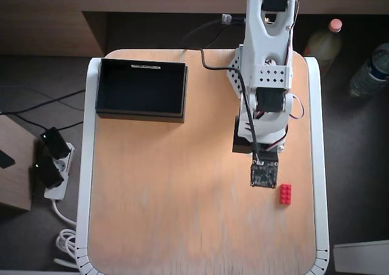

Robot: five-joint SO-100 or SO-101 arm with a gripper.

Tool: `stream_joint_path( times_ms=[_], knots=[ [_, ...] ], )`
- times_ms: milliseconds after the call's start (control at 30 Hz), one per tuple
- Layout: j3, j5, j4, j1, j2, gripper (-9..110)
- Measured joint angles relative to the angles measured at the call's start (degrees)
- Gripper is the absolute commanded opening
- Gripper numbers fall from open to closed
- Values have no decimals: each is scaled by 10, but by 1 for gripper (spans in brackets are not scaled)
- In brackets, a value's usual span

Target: Grasp a lego block and put it in the bin.

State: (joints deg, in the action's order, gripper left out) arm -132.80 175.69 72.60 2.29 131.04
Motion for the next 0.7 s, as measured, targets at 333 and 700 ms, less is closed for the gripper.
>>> stream_joint_path(
  times_ms=[333,700],
  knots=[
    [129,-47,0,26,-156,1],
    [221,-112,0,95,-267,3]
  ],
)
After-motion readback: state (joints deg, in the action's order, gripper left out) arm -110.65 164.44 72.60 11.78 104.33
